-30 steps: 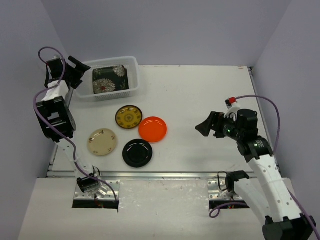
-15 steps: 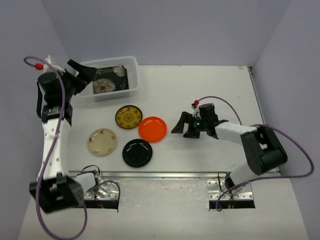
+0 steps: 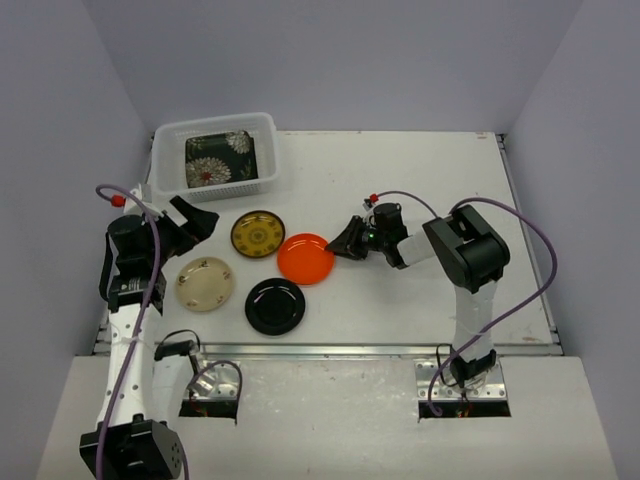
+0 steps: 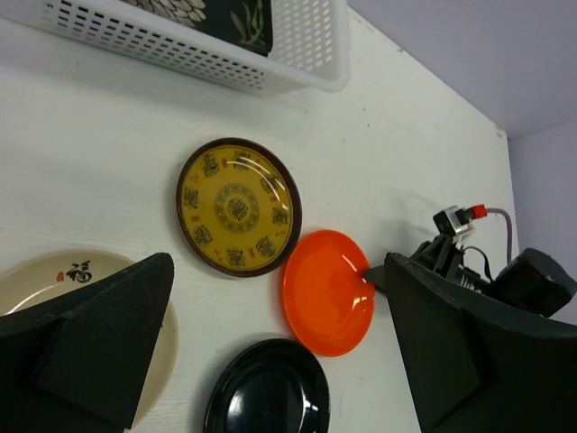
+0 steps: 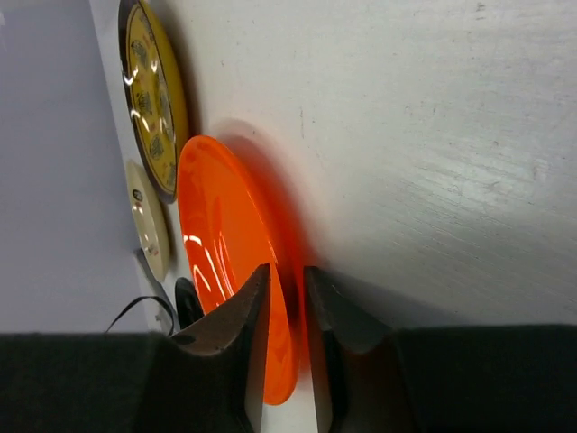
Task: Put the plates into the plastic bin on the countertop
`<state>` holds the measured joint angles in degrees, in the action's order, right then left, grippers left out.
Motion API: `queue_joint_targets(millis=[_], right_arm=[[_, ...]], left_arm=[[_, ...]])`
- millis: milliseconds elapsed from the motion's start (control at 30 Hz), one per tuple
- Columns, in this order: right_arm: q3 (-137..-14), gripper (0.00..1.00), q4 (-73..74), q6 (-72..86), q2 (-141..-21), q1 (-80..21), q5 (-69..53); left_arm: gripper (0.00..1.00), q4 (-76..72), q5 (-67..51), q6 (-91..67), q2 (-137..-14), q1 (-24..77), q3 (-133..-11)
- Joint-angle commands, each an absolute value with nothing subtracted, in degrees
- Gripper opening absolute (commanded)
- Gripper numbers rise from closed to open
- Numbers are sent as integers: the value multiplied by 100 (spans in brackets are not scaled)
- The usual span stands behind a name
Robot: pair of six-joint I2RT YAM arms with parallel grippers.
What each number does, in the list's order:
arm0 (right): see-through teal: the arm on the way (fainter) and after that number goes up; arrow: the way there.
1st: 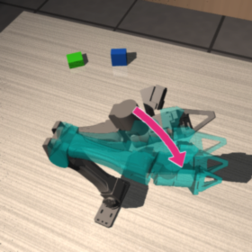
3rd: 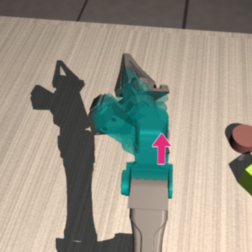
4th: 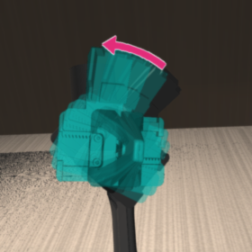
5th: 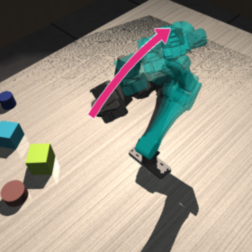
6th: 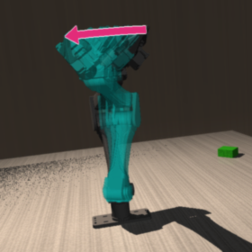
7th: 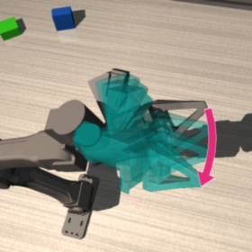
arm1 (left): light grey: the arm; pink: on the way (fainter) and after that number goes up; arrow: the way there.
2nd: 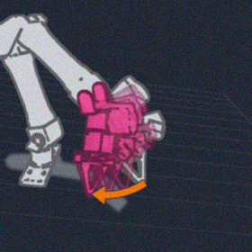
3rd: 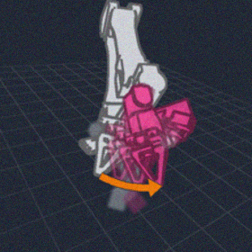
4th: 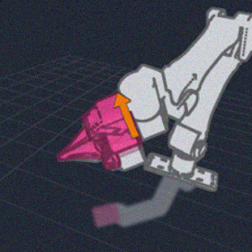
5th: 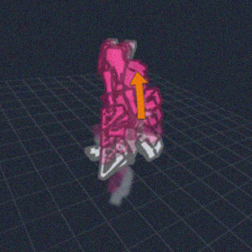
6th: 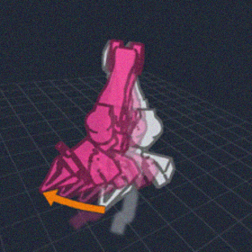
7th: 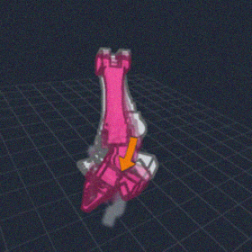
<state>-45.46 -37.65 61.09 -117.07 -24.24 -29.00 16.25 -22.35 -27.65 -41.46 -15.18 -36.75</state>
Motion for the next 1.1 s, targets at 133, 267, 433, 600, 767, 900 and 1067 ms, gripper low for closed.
queue_joint_targets(millis=[133,267,433,600,767,900,1067], right_arm=[[-4130,0,-3820,6005,-11604,-2505,-2299],[-3701,0,-2940,5318,-10410,-2487,-1530],[-3511,0,-2081,4713,-8968,-2487,-1346],[-3512,0,-1811,4449,-7921,-2381,-2329],[-3624,0,-1826,4452,-7608,-2340,-3049],[-3621,0,-2130,4648,-7599,-2343,-3430],[-3631,0,-2329,4802,-7679,-2347,-3489]], left_arm=[[100,1297,-2762,-2263,-4455,-1105,-3625],[100,1021,-3337,-2466,-4937,-785,-3599],[100,-66,-3418,-3292,-5487,176,-3324],[96,-846,-3511,-3472,-6304,918,-3241],[64,-1384,-3981,-3566,-6934,1177,-3163],[47,-1549,-4094,-3600,-7104,1262,-3226],[30,-1794,-4336,-3730,-7196,1356,-3322]])
